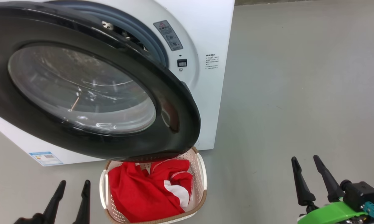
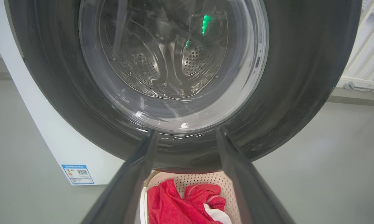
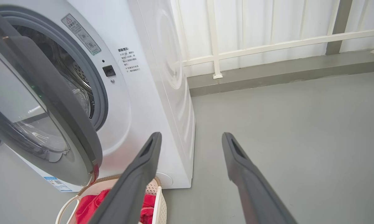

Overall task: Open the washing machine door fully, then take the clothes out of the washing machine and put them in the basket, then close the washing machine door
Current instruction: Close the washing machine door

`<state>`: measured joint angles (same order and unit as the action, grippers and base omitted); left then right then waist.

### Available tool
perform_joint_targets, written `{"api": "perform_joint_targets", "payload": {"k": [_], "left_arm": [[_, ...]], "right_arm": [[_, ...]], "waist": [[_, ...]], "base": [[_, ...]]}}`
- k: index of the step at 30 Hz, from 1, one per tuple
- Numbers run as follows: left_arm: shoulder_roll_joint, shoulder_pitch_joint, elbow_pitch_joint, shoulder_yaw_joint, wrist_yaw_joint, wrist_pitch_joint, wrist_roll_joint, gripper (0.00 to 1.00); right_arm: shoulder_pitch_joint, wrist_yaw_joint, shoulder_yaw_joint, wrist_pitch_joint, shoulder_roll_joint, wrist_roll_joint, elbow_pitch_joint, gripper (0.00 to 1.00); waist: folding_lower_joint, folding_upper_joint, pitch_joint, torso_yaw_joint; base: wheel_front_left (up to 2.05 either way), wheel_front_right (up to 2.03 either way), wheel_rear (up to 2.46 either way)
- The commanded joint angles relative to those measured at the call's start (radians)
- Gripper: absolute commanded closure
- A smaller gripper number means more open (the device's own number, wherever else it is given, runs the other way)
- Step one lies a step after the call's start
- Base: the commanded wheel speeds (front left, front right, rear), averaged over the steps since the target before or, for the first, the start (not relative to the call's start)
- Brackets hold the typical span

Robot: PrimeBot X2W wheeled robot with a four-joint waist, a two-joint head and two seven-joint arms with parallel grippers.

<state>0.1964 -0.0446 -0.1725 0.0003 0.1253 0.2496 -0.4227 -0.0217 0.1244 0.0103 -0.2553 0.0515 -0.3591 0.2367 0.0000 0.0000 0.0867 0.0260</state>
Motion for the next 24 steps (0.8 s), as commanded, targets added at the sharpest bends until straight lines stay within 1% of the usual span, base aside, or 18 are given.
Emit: {"api": "perform_joint_targets", "payload": {"k": [1,5,7,9,13,24], "left_arm": [[-0.002,0.002,0.039,0.049,0.005,0.012,0.058,0.0],[-0.038,-0.012,0.079,0.087,0.005,0.012,0.156,0.0],[-0.06,-0.018,0.096,0.107,0.005,0.012,0.181,0.0],[-0.077,-0.025,0.102,0.12,0.005,0.012,0.189,0.0],[-0.091,-0.033,0.092,0.115,0.005,0.012,0.192,0.0],[-0.096,-0.026,0.089,0.111,0.005,0.012,0.185,0.0]], "right_arm": [[-0.01,0.006,-0.016,-0.006,0.01,0.013,-0.03,0.0],[-0.016,0.006,-0.011,-0.006,0.01,0.013,-0.035,0.0],[-0.018,0.006,-0.01,-0.006,0.01,0.014,-0.037,0.0],[-0.021,0.006,-0.007,-0.006,0.01,0.014,-0.039,0.0],[-0.026,0.006,-0.005,-0.006,0.009,0.014,-0.037,0.0],[-0.018,0.006,-0.009,-0.006,0.006,0.014,-0.031,0.0]], "waist": [[0.0,0.0,-0.004,0.004],[0.0,0.0,-0.007,0.008],[0.0,0.0,-0.009,0.01],[0.0,0.0,-0.01,0.012],[0.0,0.0,-0.011,0.014],[0.0,0.0,-0.009,0.02]], "base": [[0.0,0.0,0.0],[0.0,0.0,0.0],[0.0,0.0,0.0],[0.0,0.0,0.0],[0.0,0.0,0.0],[0.0,0.0,0.0]]}}
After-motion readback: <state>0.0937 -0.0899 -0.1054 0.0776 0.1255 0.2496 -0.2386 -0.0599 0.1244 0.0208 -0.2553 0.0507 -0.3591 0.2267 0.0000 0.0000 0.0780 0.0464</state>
